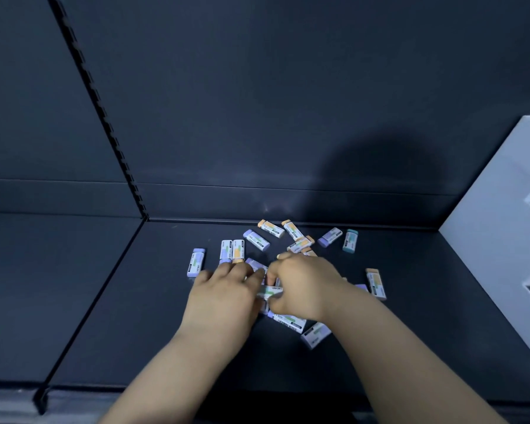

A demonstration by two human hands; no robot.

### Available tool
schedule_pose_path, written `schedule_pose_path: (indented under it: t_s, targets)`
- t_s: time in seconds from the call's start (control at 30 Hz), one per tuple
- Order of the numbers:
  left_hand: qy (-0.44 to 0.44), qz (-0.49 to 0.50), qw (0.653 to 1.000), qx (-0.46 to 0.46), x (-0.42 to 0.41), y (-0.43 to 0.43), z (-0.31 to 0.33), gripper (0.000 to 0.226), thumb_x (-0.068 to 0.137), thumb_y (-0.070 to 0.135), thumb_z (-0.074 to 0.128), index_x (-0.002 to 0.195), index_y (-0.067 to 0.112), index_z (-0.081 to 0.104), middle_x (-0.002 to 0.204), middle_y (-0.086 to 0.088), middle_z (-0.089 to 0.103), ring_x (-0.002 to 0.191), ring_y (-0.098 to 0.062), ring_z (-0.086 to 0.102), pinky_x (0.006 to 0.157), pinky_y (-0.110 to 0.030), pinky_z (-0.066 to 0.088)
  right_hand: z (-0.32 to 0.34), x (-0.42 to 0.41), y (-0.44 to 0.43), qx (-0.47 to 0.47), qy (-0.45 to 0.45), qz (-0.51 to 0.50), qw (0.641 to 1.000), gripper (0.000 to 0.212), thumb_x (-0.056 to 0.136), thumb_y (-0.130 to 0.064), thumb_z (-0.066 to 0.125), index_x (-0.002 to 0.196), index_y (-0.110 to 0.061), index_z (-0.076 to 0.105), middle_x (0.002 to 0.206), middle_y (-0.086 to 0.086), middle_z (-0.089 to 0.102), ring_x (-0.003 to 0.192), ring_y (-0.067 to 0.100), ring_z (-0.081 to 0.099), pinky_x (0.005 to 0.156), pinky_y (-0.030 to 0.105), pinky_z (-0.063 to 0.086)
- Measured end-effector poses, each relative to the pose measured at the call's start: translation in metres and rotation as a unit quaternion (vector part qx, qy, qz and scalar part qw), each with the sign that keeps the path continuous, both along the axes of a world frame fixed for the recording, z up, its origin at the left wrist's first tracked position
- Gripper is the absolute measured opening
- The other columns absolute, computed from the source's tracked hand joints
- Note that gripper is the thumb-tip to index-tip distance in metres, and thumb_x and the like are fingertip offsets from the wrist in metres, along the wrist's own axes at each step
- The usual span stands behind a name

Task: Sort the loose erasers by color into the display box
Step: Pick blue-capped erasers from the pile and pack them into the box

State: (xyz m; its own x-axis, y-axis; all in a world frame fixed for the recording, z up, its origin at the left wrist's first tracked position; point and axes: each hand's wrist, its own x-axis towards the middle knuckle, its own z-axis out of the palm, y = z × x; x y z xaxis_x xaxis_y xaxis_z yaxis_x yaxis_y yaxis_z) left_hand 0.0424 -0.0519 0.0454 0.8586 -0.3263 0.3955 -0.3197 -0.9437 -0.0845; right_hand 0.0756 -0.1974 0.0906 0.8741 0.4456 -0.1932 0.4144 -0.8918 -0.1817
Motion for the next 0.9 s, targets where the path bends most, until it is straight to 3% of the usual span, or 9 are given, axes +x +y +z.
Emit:
schedule_pose_path:
  t_s: [0.33, 0.47, 0.63, 0.73, 0.9]
  targets:
    - [0.037, -0.013, 0.999, 0.013, 0.003, 0.004, -0.007, 0.038, 0.036, 0.048, 0.089, 0.064, 0.031, 0.07, 0.061, 0.012, 0.062, 0.06, -0.016, 0.062, 0.049, -0.029, 0.042, -0.005, -0.006, -0.004, 0.028, -0.002, -0.003, 1.0, 0.034, 0.083, -0.042, 0.06, 0.114, -0.027, 0.059, 0.113, -0.004, 0.054, 0.105, 0.02, 0.054, 0.077, 0.027, 0.037]
    - [0.037, -0.011, 0.999, 0.006, 0.0, 0.01, -0.009, 0.039, 0.035, 0.045, 0.09, 0.066, 0.033, 0.07, 0.066, 0.013, 0.064, 0.063, -0.015, 0.063, 0.05, -0.029, 0.044, -0.007, 0.022, -0.031, 0.003, -0.002, -0.125, 0.992, 0.035, 0.086, -0.049, 0.055, 0.11, -0.025, 0.062, 0.119, -0.004, 0.055, 0.109, 0.021, 0.055, 0.085, 0.032, 0.045]
    - [0.04, -0.006, 0.999, 0.001, -0.006, 0.015, -0.01, 0.038, 0.034, 0.044, 0.09, 0.066, 0.034, 0.07, 0.068, 0.011, 0.063, 0.062, -0.016, 0.062, 0.052, -0.03, 0.046, -0.012, 0.06, -0.068, -0.009, -0.017, -0.298, 0.955, 0.028, 0.089, -0.046, 0.052, 0.09, -0.021, 0.063, 0.108, 0.003, 0.065, 0.099, 0.025, 0.062, 0.07, 0.026, 0.04]
    - [0.043, -0.009, 0.999, 0.003, -0.009, 0.016, -0.012, 0.037, 0.037, 0.044, 0.088, 0.068, 0.033, 0.071, 0.068, 0.012, 0.063, 0.064, -0.014, 0.062, 0.053, -0.029, 0.045, -0.02, 0.074, -0.079, -0.032, -0.01, -0.35, 0.936, 0.043, 0.089, -0.05, 0.053, 0.108, -0.013, 0.064, 0.115, 0.008, 0.063, 0.104, 0.027, 0.06, 0.072, 0.028, 0.041]
    - [0.043, 0.0, 0.999, 0.001, -0.007, 0.022, -0.011, 0.038, 0.038, 0.044, 0.088, 0.07, 0.034, 0.071, 0.067, 0.012, 0.062, 0.062, -0.015, 0.06, 0.052, -0.029, 0.043, -0.028, 0.085, -0.082, -0.038, -0.015, -0.407, 0.913, 0.039, 0.092, -0.042, 0.05, 0.111, -0.011, 0.063, 0.117, 0.012, 0.061, 0.103, 0.03, 0.06, 0.072, 0.031, 0.04]
